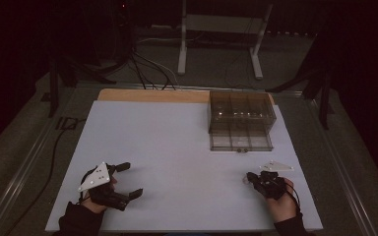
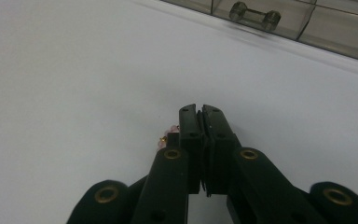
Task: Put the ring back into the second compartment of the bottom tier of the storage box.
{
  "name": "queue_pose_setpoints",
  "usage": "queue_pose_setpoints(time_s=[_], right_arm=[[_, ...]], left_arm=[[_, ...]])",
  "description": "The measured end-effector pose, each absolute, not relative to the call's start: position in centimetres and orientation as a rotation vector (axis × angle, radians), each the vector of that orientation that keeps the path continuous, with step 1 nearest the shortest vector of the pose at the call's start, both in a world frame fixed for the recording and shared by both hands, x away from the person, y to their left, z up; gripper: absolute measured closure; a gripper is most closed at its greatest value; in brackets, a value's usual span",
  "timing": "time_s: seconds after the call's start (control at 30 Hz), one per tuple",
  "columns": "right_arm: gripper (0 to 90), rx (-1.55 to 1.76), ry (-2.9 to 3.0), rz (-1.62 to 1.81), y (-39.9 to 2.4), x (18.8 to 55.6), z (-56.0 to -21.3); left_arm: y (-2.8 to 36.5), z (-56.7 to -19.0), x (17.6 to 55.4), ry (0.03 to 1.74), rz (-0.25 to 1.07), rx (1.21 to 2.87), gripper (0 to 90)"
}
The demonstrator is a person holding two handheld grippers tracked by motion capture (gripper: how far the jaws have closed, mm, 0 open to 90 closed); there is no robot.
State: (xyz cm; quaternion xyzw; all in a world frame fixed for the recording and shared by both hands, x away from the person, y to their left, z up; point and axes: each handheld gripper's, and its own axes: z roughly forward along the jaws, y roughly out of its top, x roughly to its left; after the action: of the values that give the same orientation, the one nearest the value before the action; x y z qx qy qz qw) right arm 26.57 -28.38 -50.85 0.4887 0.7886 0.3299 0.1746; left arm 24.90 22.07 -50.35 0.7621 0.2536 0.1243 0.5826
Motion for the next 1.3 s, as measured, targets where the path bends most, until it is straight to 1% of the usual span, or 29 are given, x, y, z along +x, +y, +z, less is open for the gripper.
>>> queue_pose_setpoints(time_s=[0.87,1.3], right_arm=[[87.8,1.348,2.229,1.032,-28.0,26.4,-49.3],[87.9,1.35,2.195,1.078,-28.5,26.6,-48.1]], left_arm=[[22.0,-50.3,25.0,0.613,0.307,1.784,0.6],[22.1,-50.2,24.9,0.603,0.309,1.789,0.6]])
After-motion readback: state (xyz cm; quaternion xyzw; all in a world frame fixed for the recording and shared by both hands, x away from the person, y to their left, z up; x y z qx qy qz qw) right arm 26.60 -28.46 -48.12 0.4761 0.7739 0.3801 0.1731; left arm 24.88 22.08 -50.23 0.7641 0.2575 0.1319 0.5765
